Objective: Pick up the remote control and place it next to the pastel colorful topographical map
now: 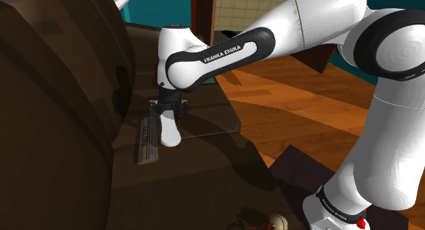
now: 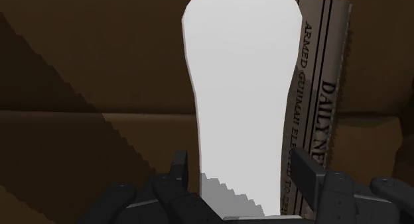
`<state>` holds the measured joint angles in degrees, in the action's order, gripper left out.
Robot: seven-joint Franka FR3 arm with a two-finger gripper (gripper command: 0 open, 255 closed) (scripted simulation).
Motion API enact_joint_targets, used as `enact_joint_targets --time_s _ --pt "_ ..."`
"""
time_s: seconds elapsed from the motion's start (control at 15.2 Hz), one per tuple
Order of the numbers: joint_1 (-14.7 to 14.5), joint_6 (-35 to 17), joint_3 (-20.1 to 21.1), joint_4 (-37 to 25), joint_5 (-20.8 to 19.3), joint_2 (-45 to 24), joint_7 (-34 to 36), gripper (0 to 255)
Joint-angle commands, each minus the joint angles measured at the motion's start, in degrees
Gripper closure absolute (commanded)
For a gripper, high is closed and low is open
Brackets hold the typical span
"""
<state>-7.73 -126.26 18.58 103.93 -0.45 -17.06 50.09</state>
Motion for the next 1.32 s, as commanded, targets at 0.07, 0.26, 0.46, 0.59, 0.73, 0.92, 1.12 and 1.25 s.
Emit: enact_joint_targets --time_s 0.07,0.26,0.46,0.59,0.73,0.92,1.12,1.25 --pt "0.1 2.2 0.1 -1.4 0.3 0.8 -0.1 255" --pt "0.2 4.2 0.2 -2.7 0.5 1.6 -0.1 255" --pt "0.2 6.3 0.3 -4.2 0.7 2.3 -0.1 255" --pt "0.9 6.9 -0.1 -5.1 0.8 1.8 -1.3 255" --pt "2.3 7.7 -0.9 -7.0 0.9 0.6 -3.6 255" --pt "4.3 9.2 -2.1 -10.4 0.9 -1.7 -6.8 255" --pt "6.1 10.9 -3.2 -14.6 0.9 -4.4 -9.9 255" --pt "7.3 12.3 -3.9 -17.8 0.8 -6.5 -11.9 255"
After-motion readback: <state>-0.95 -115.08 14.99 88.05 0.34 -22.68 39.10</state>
